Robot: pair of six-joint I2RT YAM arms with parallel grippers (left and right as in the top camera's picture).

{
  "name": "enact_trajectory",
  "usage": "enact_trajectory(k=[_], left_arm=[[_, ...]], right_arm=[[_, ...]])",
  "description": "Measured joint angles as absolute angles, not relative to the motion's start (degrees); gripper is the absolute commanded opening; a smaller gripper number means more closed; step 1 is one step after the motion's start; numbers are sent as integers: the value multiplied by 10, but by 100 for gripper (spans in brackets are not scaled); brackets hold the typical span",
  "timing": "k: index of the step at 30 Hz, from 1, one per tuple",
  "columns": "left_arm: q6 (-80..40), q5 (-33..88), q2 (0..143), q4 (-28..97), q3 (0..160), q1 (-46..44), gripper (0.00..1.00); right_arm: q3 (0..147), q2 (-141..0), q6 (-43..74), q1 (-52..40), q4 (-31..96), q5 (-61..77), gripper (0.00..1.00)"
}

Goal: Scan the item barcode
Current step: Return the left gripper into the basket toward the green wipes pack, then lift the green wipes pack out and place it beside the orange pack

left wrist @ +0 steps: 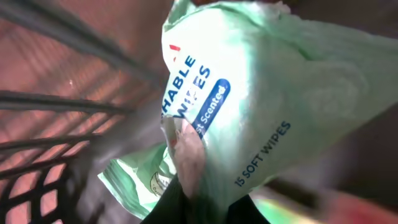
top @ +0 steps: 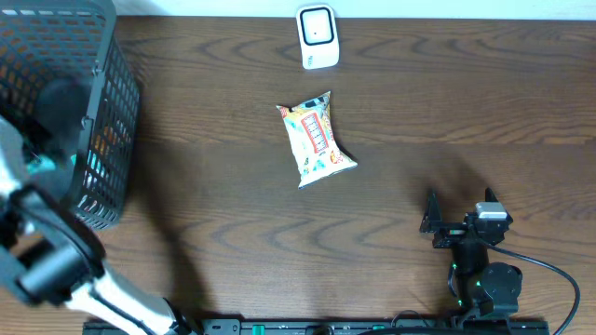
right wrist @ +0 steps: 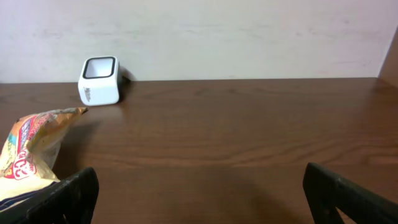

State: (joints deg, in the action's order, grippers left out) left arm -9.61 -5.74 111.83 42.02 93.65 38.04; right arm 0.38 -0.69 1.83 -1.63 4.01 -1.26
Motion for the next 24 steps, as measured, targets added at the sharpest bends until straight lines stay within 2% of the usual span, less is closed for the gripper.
enact_trajectory(k=[6, 13, 19, 24], left_arm=[[-177, 76, 926, 394, 939, 380, 7], [-295, 241, 799, 400, 940, 367, 7], [-340, 315, 775, 402, 940, 235, 7], [-336, 286, 790, 427, 940, 77, 7]], right_arm=[[4, -7, 18, -16, 40, -13, 99], [4, -7, 18, -16, 40, -13, 99], [4, -7, 18, -16, 40, -13, 99], [4, -7, 18, -16, 40, -13, 99]])
